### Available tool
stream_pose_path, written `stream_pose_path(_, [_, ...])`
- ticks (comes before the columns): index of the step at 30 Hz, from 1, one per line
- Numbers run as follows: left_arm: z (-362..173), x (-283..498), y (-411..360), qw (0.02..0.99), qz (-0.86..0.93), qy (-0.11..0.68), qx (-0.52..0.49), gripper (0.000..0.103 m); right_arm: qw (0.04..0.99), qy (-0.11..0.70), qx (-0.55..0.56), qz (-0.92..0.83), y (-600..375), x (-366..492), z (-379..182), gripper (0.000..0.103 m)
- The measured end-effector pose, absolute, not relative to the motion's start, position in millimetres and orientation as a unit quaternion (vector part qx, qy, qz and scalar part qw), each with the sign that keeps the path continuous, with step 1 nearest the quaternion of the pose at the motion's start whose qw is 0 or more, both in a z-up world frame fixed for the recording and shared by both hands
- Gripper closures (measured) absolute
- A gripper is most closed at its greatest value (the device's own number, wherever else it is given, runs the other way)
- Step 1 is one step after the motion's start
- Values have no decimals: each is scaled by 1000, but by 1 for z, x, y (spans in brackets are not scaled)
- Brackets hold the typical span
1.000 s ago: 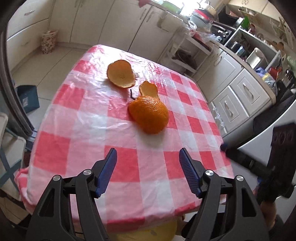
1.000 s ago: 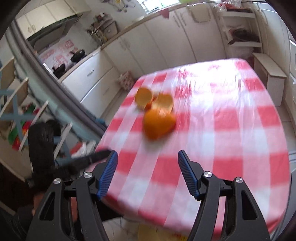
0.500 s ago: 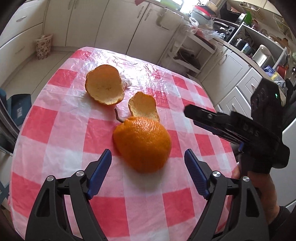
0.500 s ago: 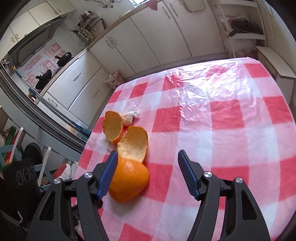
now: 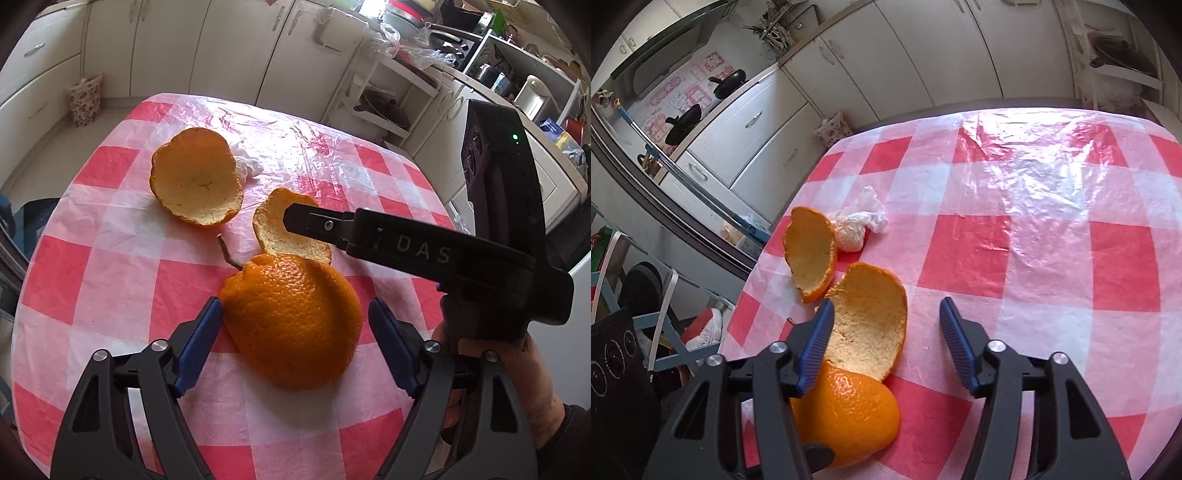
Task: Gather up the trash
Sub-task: 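Grasp the orange with the left tool while the right tool grasps an orange peel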
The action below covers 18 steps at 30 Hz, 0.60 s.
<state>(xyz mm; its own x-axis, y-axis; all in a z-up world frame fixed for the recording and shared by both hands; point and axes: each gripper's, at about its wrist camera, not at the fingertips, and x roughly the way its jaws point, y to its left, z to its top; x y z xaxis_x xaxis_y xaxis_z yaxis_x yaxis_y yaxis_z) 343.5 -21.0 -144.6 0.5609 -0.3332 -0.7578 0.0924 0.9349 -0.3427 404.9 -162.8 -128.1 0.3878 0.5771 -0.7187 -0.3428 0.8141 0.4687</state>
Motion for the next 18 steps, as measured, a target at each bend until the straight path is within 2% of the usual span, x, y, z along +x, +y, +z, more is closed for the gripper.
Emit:
stream_pose_path(2, [-145, 345, -20, 873, -125, 453, -134, 37, 824, 477, 119, 282, -162, 407, -130, 62])
stream_pose_path(4, [-146, 345, -20, 869, -133, 456, -140, 41, 821, 481, 116, 285, -160, 407, -133, 84])
stream_pose_path(5, [-145, 345, -21, 869, -136, 456, -138, 44, 821, 482, 110, 285, -159, 406, -133, 87])
stream_pose_path(8, [-143, 341, -25, 869, -146, 454, -132, 49, 824, 478, 104, 286, -160, 401, -129, 92])
stream_pose_path(11, [-140, 332, -31, 870, -154, 454, -117, 58, 830, 467, 100, 288, -165, 395, -121, 93])
stream_pose_path(18, [-139, 307, -34, 869, -161, 457, -97, 63, 840, 457, 93, 276, -186, 377, -109, 93])
